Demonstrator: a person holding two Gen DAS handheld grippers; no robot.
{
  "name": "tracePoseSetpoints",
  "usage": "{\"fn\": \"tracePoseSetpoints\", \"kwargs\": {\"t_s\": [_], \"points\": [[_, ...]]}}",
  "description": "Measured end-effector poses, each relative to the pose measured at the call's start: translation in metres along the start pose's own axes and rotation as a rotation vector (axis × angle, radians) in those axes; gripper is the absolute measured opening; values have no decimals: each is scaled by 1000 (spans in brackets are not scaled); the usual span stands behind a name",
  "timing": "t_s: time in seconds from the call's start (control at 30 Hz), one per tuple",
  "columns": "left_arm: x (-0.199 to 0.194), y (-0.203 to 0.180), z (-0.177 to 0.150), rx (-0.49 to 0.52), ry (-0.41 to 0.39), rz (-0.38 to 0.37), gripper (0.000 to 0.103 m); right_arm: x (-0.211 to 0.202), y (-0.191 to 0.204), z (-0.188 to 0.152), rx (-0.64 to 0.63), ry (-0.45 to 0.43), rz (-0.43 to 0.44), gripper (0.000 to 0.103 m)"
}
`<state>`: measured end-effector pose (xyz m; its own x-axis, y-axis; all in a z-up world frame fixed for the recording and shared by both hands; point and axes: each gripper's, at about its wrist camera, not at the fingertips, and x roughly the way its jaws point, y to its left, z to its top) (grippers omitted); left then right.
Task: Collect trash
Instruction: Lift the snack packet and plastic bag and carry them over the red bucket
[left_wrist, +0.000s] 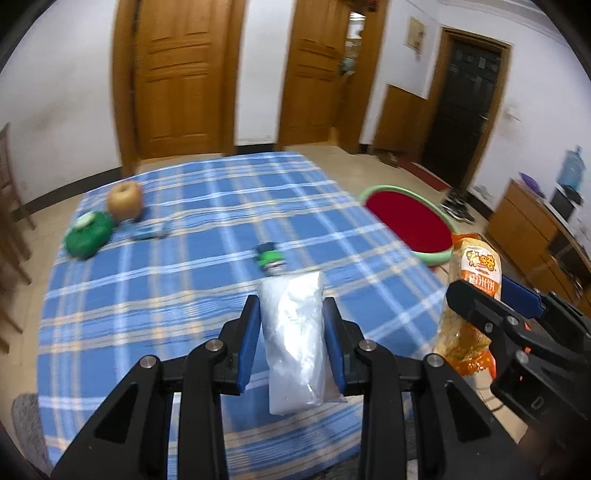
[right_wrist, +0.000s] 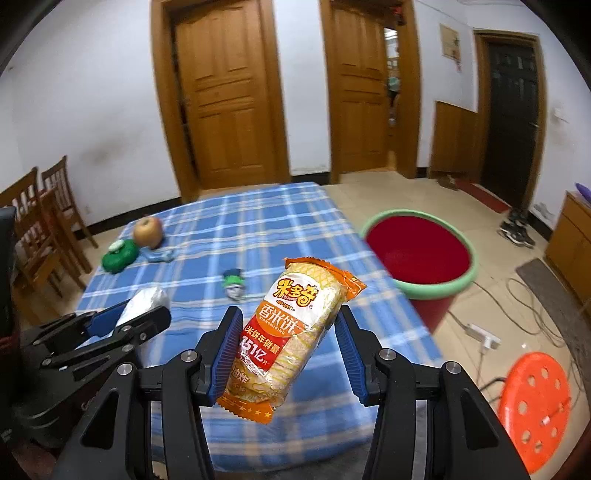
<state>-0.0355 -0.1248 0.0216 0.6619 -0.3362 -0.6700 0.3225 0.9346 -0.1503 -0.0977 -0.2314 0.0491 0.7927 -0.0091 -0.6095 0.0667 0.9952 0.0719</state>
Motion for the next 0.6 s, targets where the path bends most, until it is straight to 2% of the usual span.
{"fn": "tracePoseSetpoints", "kwargs": {"t_s": [0.4,0.6], "points": [[11,-91,20,167,12,-240,34,-62,-69,-8,109,-72,-276,52],[4,-127,8,202,-16,-325,35,-106,-89,-19,130,-150,-420,52]]}}
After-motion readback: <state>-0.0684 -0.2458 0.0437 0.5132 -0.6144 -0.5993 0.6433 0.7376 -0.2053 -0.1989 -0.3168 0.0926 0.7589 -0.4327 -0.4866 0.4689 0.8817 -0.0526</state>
